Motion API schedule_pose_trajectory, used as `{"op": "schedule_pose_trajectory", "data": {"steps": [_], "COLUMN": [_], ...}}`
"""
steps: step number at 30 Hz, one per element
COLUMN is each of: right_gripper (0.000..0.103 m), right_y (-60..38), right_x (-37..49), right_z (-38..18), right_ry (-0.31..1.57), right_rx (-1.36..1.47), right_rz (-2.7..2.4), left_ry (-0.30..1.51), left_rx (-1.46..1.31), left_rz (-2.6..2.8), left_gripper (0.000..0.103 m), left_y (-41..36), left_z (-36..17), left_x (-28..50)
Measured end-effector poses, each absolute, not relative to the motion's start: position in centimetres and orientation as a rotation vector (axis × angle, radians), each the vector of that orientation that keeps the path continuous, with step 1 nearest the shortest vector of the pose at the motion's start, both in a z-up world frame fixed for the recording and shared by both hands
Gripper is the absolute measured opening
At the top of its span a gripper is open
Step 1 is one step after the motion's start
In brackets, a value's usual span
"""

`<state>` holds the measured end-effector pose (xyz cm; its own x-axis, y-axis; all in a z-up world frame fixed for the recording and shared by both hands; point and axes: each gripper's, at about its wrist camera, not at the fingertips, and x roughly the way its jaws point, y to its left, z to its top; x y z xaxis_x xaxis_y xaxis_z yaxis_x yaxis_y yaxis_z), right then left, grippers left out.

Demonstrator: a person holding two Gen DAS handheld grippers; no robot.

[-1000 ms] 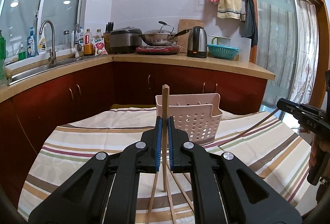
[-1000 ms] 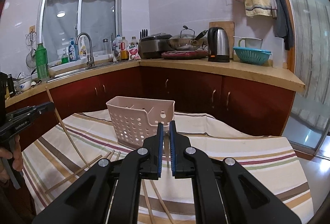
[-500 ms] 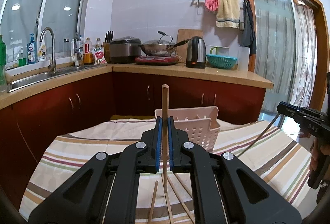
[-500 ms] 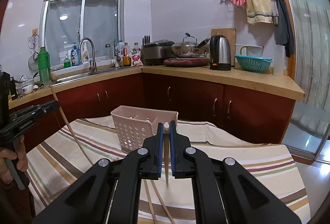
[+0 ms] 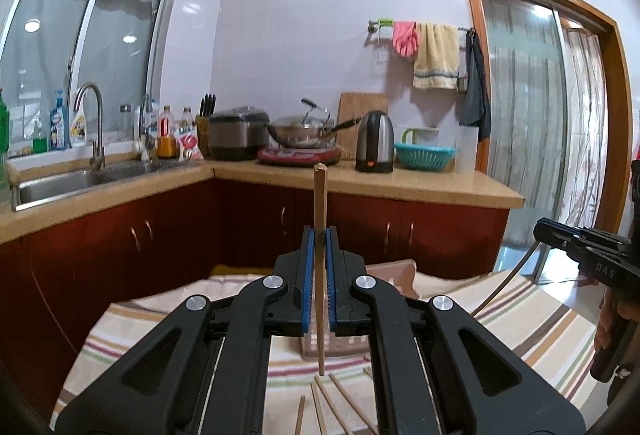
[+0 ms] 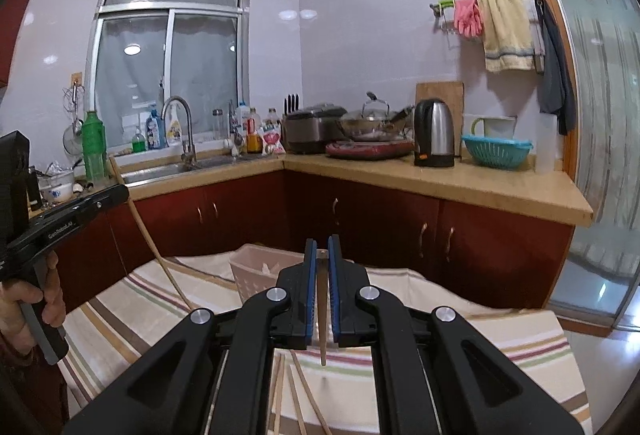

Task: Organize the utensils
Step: 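Lift the chopstick with the left tool and lower it into the beige caddy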

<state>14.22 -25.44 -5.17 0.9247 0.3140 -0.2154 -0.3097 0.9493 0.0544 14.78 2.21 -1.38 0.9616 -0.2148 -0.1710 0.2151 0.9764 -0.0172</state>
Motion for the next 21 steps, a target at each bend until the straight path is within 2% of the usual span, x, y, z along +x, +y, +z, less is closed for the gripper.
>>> {"op": "schedule_pose_trajectory", "data": {"steps": [13,21], "right_gripper": [0.007,0.007], "right_y": [-24.3,-24.1], "right_x": [15.5,18.8], "right_z": [-0.1,0.3], "right_ry": [0.097,0.099], "right_rx": [-0.010,-0.007], "right_rz": [0.353,0.357], "left_ry": [0.033,0.011], "left_rx": [0.004,0.005], "left_rz": [-0.222,-0.232], "left_gripper": [0.006,0.006], "left_y": [1.6,0.1], "left_z": [4.2,4.8], "left_x": [16.9,20.7]}}
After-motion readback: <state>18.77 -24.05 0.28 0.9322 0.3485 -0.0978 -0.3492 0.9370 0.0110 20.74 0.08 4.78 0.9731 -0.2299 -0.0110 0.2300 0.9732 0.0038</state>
